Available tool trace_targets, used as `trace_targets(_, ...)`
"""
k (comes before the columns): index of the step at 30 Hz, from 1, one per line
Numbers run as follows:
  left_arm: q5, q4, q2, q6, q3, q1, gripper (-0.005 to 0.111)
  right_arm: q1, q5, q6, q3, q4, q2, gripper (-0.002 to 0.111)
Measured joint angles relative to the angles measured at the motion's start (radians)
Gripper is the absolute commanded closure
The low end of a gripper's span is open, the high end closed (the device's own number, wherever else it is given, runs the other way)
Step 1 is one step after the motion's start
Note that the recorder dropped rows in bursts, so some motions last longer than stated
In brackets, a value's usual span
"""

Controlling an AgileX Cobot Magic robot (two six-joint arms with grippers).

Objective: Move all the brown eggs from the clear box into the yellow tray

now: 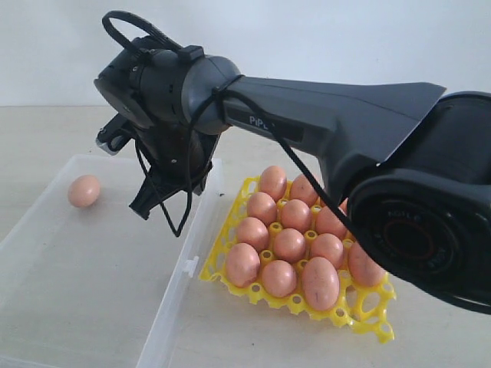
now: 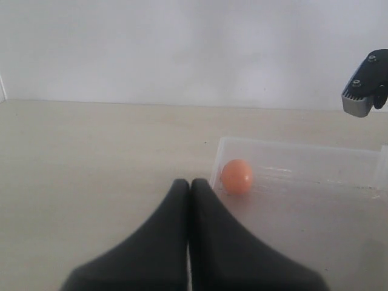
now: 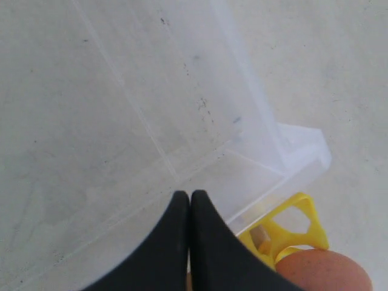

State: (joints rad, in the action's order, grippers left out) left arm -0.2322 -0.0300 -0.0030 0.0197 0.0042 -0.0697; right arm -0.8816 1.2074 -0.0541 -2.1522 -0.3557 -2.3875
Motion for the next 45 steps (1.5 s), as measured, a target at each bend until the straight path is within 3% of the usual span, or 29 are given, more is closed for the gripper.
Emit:
trace_targets(12,0.0,0.0,0.0,0.0,0.0,0.0,0.111,0.0,0.002,-0.011,0.0,-0.002,0.0,0.108)
trace_targets(22,0.0,0.0,0.0,0.0,0.0,0.0,0.111,-0.006,-0.048,-0.017,0.0,0.131,0.0,0.108)
trace_targets(45,0.0,0.0,0.0,0.0,0.0,0.0,0.111,-0.002,0.008,-0.006,0.0,0.021,-0.001,0.108)
